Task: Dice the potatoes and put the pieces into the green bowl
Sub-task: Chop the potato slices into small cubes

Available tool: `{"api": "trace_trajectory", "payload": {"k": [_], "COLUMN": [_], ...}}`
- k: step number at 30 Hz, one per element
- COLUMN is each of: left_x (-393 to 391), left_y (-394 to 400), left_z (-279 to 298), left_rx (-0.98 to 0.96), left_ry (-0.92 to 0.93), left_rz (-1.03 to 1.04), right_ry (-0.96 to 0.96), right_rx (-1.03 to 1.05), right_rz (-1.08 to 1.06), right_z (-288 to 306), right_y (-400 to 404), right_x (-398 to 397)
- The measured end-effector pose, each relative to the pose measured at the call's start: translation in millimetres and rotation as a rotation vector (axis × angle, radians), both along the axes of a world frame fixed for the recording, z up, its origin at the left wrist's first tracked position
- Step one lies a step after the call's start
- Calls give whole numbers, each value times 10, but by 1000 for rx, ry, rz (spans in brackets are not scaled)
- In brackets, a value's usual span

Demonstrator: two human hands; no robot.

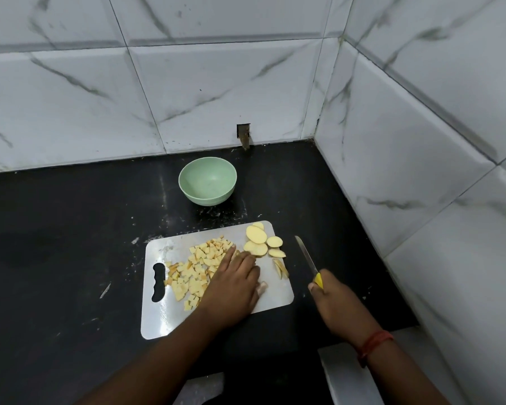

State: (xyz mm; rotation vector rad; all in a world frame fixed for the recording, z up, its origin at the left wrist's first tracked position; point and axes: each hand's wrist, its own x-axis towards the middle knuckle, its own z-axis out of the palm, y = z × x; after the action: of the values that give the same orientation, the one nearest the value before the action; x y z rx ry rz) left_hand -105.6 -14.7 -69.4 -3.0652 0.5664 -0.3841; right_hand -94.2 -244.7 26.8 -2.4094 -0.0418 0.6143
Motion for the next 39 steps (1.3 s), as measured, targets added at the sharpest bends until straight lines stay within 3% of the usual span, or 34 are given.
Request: {"api": "trace_trajectory", "payload": {"k": [5, 15, 31, 39], "left_x": [54, 223, 179, 0], "left_y": [-229, -246, -172, -169], "left_z": [38, 12, 23, 34], "left_rx": [24, -1, 25, -69], "left_ry": [3, 7, 18, 55], "left_rz": [-222, -245, -88, 45], "right_ry": [-6, 5, 43, 131], "right_rx": [9, 42, 11, -101], "right_rz": [-8, -21, 19, 142], "right_z": [-21, -27, -119, -213], "right_y": [49, 74, 79, 145], "right_x": [14, 51, 90, -1]}}
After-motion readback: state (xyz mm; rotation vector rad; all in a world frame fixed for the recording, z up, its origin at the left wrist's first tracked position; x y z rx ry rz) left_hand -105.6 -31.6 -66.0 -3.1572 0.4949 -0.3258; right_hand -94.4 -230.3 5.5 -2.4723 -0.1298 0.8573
